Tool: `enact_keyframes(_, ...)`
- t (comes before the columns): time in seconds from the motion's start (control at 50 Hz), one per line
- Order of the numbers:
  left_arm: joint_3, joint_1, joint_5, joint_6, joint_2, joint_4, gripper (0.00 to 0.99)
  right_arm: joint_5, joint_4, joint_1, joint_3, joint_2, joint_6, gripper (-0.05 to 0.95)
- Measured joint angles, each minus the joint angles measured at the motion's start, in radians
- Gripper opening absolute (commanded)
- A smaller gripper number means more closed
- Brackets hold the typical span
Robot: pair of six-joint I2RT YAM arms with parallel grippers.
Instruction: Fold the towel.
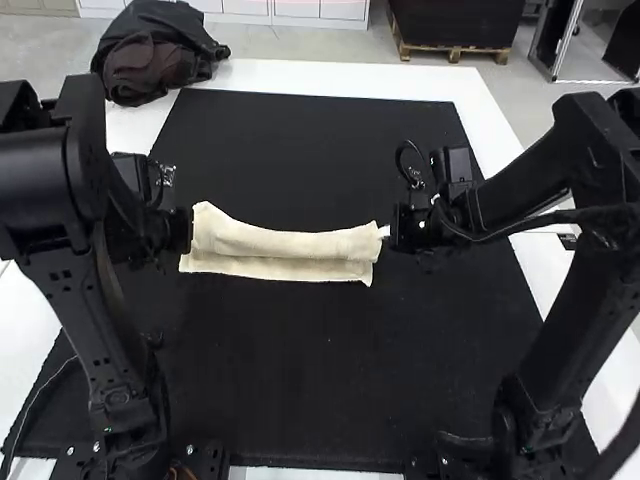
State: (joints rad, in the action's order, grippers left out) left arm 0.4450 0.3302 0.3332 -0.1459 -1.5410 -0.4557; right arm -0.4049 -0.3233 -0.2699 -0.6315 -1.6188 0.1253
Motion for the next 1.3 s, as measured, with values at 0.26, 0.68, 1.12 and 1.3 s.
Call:
enact_keyframes(0.26, -0.046, 0.000, -0.016, -0.003, 0.000, -0.023, 0.043, 0.001, -0.066, 0.000, 0.000, -0.089, -0.005, 0.07)
enact_keyframes(0.68, -0.116, 0.021, -0.099, -0.030, -0.001, -0.175, 0.977, 0.014, -0.075, 0.005, -0.008, -0.182, -0.010, 0.90)
enact_keyframes(1.12, -0.116, 0.116, -0.108, -0.002, 0.000, -0.207, 0.972, 0.008, -0.002, 0.005, -0.060, -0.149, 0.014, 0.90)
enact_keyframes(1.3, -0.116, 0.116, -0.109, 0.002, 0.000, -0.206, 0.972, 0.008, -0.001, -0.003, -0.065, -0.147, 0.016, 0.90)
